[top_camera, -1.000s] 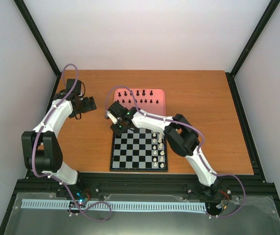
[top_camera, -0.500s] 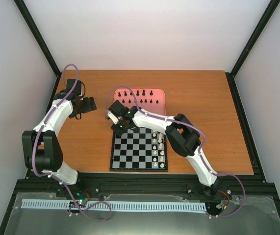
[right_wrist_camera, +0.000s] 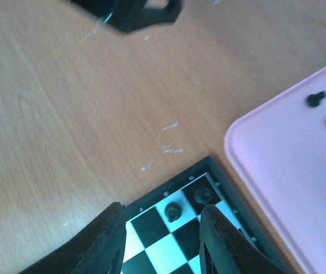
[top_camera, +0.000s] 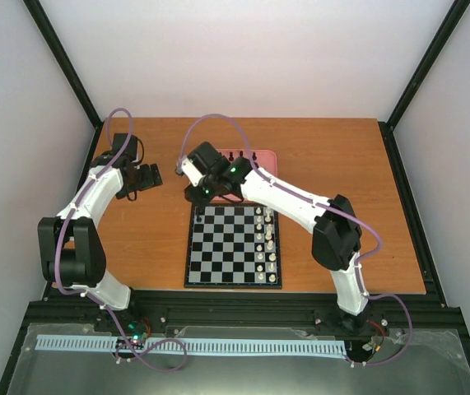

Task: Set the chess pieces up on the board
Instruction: Pick up the chess piece from the storage box.

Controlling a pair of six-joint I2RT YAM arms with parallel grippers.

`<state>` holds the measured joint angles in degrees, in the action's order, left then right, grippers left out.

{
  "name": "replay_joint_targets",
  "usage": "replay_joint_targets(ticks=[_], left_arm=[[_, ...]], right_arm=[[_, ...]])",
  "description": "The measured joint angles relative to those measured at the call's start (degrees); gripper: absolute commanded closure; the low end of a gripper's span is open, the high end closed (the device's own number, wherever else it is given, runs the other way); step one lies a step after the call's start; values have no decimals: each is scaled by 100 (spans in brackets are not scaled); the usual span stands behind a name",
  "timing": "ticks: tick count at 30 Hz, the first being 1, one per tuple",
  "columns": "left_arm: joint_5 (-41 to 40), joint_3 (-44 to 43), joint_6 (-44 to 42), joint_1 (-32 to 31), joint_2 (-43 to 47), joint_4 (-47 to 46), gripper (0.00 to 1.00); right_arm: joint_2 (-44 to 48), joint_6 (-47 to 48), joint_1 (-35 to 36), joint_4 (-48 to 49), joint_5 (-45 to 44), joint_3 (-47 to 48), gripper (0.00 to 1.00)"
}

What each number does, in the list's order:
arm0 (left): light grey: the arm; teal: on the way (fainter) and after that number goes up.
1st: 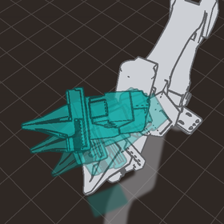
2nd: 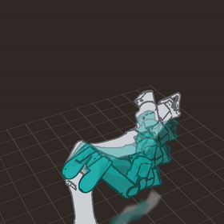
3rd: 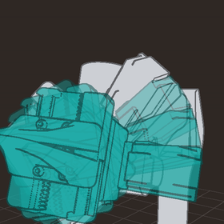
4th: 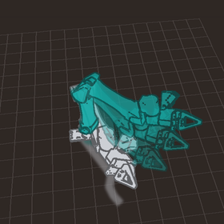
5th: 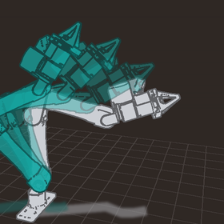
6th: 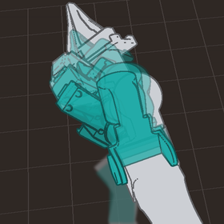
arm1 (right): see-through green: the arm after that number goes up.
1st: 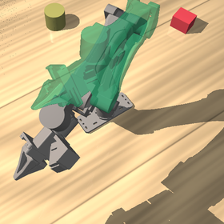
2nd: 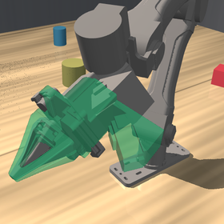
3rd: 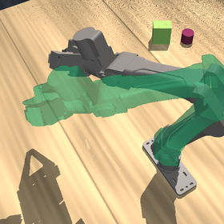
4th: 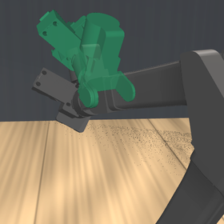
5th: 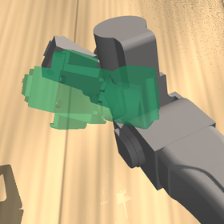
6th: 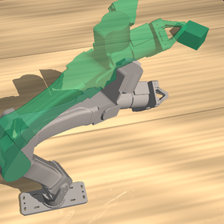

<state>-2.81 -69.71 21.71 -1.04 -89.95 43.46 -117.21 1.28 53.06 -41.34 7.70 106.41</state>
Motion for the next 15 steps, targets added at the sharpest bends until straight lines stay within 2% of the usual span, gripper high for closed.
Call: replay_joint_targets(ticks=[4,7,15], left_arm=[[2,-26,0,0,0,4,0],[4,-31,0,0,0,7,0],[70,-31,2,0,2,15,0]], right_arm=[[59,-219,-343,-52,-22,273,52],[-9,-531,-879,-103,-107,389,52],[-1158,-1255,-2024,-133,-787,1641,51]])
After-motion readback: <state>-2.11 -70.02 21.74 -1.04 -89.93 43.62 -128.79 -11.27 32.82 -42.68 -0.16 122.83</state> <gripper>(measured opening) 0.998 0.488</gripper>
